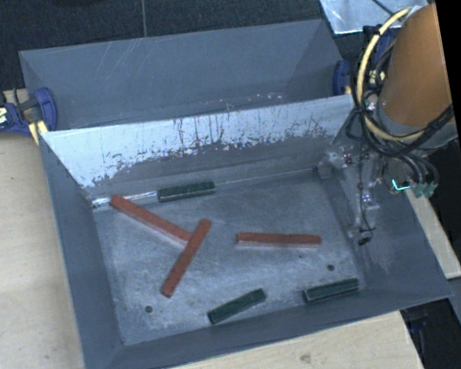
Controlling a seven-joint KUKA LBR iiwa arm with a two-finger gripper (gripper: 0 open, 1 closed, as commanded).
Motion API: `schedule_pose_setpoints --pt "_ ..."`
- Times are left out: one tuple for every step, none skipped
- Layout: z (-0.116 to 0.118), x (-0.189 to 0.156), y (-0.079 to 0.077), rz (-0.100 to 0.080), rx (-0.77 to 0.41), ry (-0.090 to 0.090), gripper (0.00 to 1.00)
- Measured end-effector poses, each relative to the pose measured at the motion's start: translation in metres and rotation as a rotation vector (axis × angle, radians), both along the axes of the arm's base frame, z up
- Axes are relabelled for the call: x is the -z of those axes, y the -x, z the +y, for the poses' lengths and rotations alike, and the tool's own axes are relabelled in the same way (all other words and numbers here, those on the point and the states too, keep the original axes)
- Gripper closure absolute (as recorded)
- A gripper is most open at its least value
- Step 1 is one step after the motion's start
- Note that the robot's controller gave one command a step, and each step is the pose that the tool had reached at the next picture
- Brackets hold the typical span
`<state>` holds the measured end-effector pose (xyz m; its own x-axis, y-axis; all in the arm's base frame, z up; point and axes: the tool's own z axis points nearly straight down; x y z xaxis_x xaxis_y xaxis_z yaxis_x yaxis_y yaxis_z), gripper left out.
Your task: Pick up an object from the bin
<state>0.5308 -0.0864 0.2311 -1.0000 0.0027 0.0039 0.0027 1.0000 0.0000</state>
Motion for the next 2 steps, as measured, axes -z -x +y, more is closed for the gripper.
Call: schedule_pose_setpoints --pt "0.0121 0.1645 0.0085 -0.001 -0.203 -0.002 0.0" --pt "0.0116 0.1604 0.0059 -0.009 -0.205 0.001 1.0"
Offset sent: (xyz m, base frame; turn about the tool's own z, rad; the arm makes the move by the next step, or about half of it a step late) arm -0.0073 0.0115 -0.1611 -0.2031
